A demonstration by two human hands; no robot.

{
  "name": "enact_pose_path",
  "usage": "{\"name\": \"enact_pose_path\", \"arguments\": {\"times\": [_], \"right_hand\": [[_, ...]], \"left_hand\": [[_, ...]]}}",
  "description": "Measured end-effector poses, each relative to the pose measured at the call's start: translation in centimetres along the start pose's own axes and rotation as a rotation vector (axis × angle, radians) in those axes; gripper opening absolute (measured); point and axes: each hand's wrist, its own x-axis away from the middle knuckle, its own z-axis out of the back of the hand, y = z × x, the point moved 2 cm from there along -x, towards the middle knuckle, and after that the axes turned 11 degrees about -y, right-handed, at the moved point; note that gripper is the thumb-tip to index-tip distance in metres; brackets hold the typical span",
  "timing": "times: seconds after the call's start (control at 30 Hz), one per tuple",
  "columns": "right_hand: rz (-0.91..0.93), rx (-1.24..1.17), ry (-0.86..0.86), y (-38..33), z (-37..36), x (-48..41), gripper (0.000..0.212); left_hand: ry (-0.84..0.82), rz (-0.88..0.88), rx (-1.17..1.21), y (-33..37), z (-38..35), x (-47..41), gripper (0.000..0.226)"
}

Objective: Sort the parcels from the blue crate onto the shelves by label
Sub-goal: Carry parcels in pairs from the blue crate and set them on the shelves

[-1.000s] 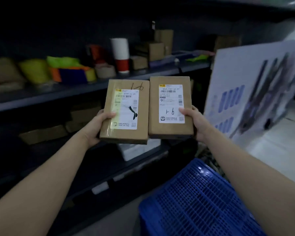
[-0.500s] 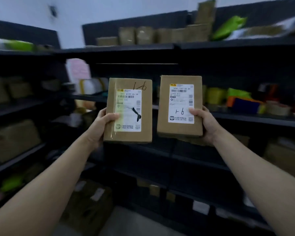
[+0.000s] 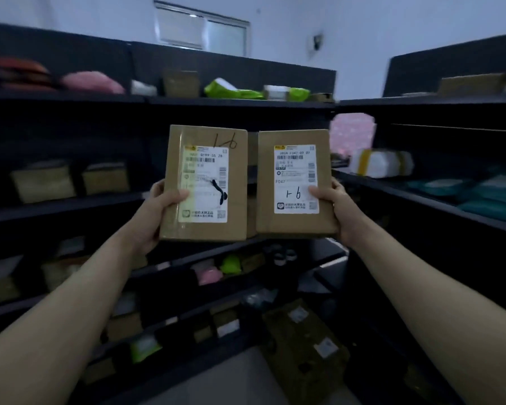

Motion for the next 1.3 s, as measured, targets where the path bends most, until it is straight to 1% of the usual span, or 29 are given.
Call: {"name": "enact_pose_path", "arguments": {"times": [0.17, 0.33, 0.47, 0.57, 0.67, 0.73, 0.83, 0.93, 1.03, 1.07, 1.2, 1.3], "right_hand": [[-0.131, 0.013, -0.311, 5.5, -14.5, -8.1, 0.068], [-0.212, -0.009, -0.592, 10.2, -27.6, -12.8, 0.067], [-0.219, -0.011, -0.747, 11.9, -35.5, -16.1, 0.074], [-0.219, -0.013, -0.827, 12.8, -40.3, -18.5, 0.076], [-0.234, -0.002, -0.897, 14.2, -44.7, -20.6, 0.077], [-0.247, -0.015, -0.924, 15.0, -47.7, -21.6, 0.073], [-0.258, -0.046, -0.939, 16.5, -51.9, -22.5, 0.068], [-0.263, -0.038, -0.951, 17.9, -56.5, -23.1, 0.068], [-0.259, -0.038, -0.975, 19.5, -61.8, -23.0, 0.068], [-0.253, -0.039, -0.980, 19.9, -63.4, -22.9, 0.071], [-0.260, -0.048, -0.987, 22.8, -71.1, -21.9, 0.079], [-0.299, -0.041, -0.980, 25.0, -77.3, -20.9, 0.080]], "left_hand": [[0.265, -0.009, -0.037, 2.1, 12.3, 7.9, 0.063], [0.539, -0.034, -0.050, 4.5, 21.0, 15.2, 0.068], [0.732, -0.090, -0.070, 6.0, 25.7, 18.4, 0.066], [0.829, -0.107, -0.089, 6.7, 28.9, 19.6, 0.061], [0.924, -0.107, -0.121, 6.8, 31.8, 20.8, 0.063], [0.984, -0.111, -0.129, 6.5, 33.8, 22.0, 0.066], [1.064, -0.113, -0.147, 6.7, 36.8, 24.2, 0.058], [1.143, -0.174, -0.137, 7.2, 40.7, 26.4, 0.053], [1.175, -0.209, -0.104, 7.3, 45.1, 28.6, 0.047], [1.179, -0.209, -0.098, 7.3, 46.5, 29.2, 0.048], [1.170, -0.173, -0.093, 8.0, 53.0, 32.8, 0.062], [1.173, -0.155, -0.080, 9.2, 58.4, 36.0, 0.056]]}}
